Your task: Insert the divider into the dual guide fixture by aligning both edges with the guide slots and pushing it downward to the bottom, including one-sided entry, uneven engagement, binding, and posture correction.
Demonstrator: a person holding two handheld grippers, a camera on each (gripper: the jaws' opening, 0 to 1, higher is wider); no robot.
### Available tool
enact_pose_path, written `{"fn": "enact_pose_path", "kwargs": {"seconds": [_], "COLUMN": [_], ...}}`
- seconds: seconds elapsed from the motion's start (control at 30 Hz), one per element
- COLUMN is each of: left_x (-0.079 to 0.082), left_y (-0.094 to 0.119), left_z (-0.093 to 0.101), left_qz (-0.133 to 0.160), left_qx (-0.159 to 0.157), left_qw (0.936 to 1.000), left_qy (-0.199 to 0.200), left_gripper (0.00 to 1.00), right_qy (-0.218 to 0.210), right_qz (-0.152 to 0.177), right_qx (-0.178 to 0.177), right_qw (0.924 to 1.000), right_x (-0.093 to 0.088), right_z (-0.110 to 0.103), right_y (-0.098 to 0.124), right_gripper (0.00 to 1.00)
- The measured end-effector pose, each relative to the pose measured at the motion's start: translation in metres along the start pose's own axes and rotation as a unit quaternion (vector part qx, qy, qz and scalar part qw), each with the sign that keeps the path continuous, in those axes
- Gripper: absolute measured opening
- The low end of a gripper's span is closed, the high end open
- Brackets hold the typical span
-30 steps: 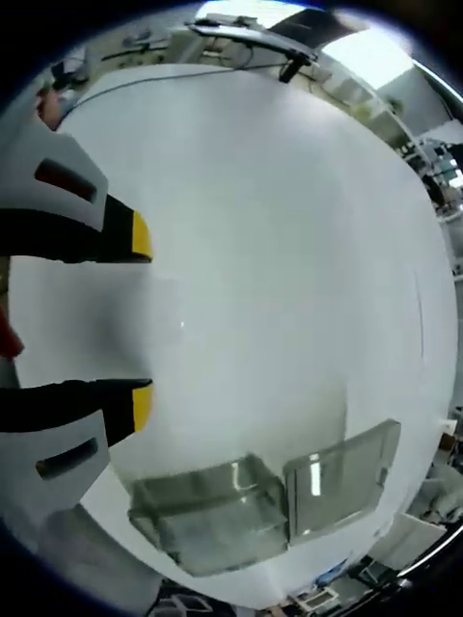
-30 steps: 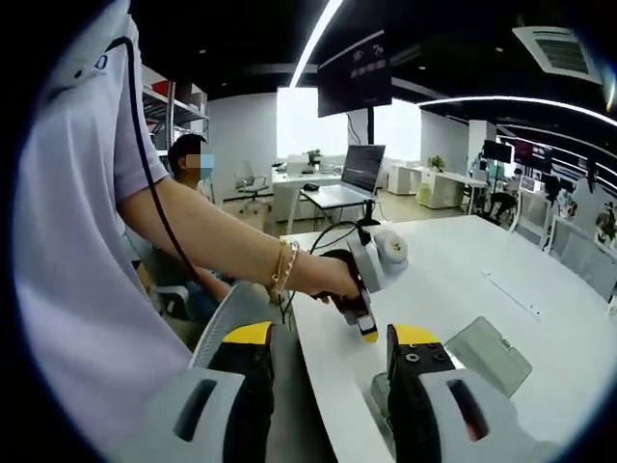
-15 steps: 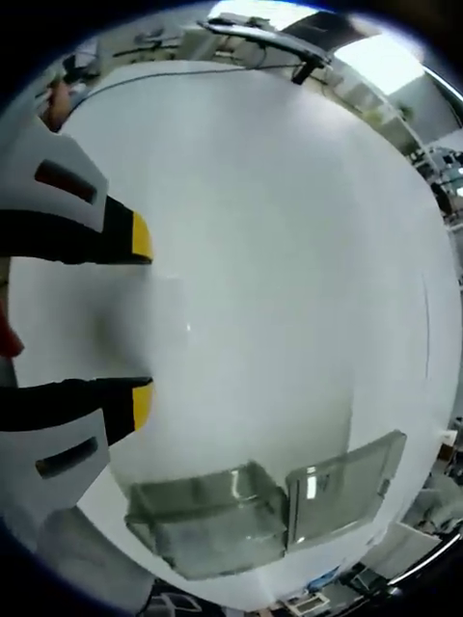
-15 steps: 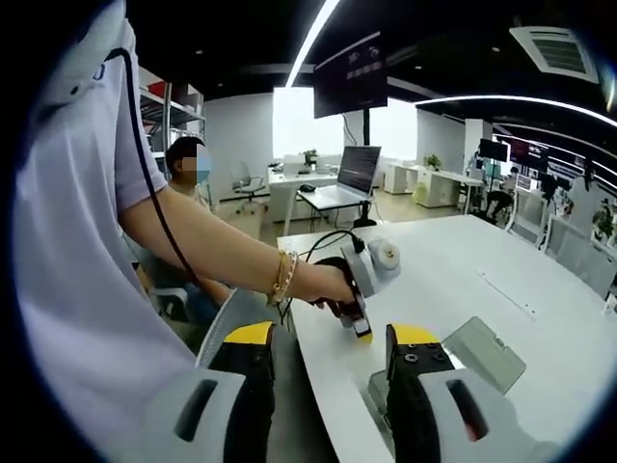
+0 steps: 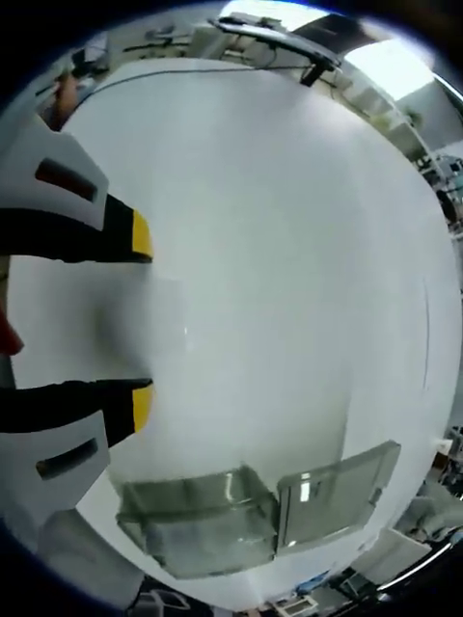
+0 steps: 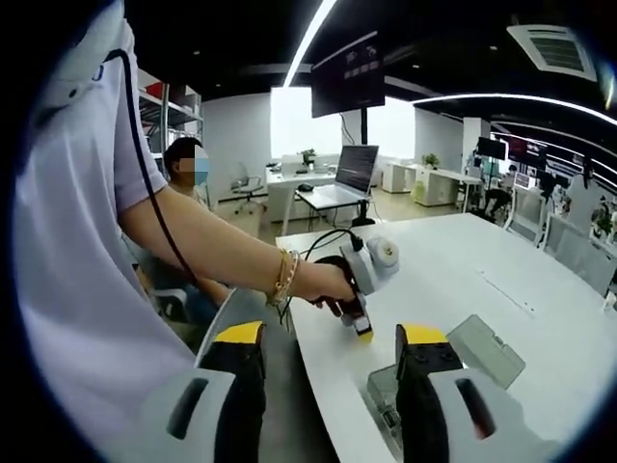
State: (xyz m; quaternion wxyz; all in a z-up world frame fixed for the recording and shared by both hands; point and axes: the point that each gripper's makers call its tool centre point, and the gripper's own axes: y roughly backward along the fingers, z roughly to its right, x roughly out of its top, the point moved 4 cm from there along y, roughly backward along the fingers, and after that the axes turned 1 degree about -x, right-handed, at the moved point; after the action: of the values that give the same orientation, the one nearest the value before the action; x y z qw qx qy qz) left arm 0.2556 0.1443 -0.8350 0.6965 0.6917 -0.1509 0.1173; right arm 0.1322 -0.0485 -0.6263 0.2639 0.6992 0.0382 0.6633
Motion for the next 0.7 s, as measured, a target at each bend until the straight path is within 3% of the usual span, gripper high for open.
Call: {"fn": "enact_pose_path", "kwargs": {"seconds": [0.2,0.7], "left_x": [0.0003,0.0002], "left_y": [-0.0001,-0.0004], "left_z": [0.0005,0.0018], "left_qz": [-0.001,0.005], "left_qx": [0.003,0.007], "left_qw": [1.0,0.9998], "left_qy": [0.006,0.016], "left_gripper": [0.47,0.48], "right_qy": [0.0,0.003], "right_qz": [0.001,0.002], "right_qx": [-0.004,-0.004], "right_qw": [1.0,1.0], "right_x": [0.0,0.0], "right_z": [0.0008,0.0007], "right_y": [0.0009,0.0032], "right_gripper": [0.55,0.54]}}
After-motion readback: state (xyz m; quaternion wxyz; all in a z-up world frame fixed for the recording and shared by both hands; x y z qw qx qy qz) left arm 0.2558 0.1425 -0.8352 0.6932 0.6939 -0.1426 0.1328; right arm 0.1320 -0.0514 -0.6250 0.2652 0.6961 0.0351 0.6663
